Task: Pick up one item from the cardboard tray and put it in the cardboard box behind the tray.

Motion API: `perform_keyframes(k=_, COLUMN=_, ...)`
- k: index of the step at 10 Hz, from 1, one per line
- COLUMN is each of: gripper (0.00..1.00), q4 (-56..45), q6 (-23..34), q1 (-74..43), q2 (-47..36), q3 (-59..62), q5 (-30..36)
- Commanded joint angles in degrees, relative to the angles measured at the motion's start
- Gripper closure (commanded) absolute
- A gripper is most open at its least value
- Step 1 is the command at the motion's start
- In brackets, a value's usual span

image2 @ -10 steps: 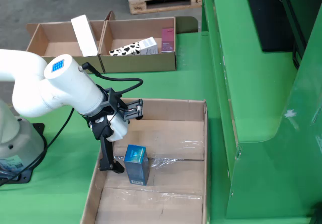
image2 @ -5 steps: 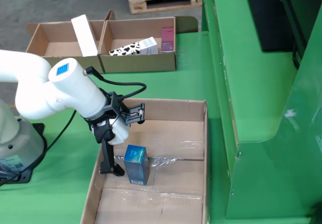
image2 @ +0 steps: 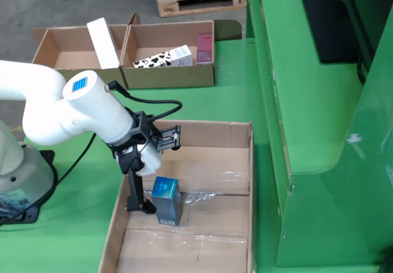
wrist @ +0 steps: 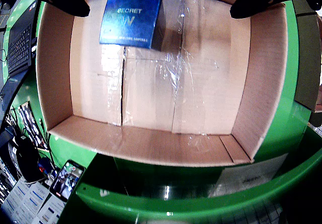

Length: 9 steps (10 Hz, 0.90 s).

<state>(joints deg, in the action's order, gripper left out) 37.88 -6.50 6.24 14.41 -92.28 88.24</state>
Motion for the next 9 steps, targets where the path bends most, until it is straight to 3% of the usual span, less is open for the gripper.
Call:
perform_keyframes(k=1, gripper=0.0, q4=-1.15, q6=0.87, q1=-0.69, q2=3.74, q3=9.41, q5=0.44)
perform_keyframes(k=9, gripper=0.0, q4=-3.05, q6=1.09, q1=-1.12, q2=8.38, q3=15.89, q5=0.76)
